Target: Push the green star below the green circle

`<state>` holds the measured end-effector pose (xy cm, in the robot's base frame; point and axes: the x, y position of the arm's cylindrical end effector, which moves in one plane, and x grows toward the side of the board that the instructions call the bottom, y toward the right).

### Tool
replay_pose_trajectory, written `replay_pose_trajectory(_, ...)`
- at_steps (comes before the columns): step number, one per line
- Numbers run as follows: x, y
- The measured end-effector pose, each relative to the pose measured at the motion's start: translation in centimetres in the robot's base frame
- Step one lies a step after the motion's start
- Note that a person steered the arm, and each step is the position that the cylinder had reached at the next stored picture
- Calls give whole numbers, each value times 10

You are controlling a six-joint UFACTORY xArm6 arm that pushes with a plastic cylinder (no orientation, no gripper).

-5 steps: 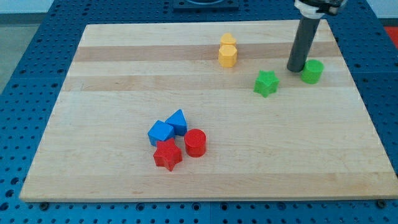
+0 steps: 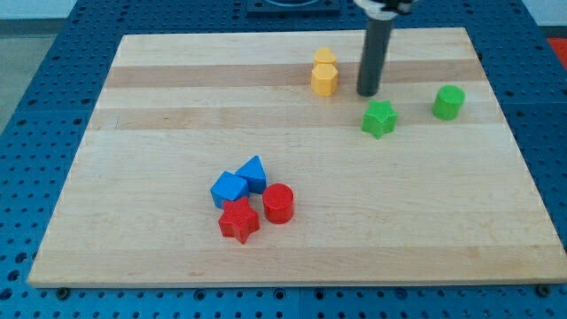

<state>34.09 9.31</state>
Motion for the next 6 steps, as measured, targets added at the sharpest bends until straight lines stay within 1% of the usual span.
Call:
replay_pose_trajectory(1, 16, -20)
replay_pose_trajectory(3, 47, -19)
replay_pose_trajectory(4, 52, 3)
replay_pose_trajectory(5, 70, 24)
replay_pose_trajectory(6, 89, 28)
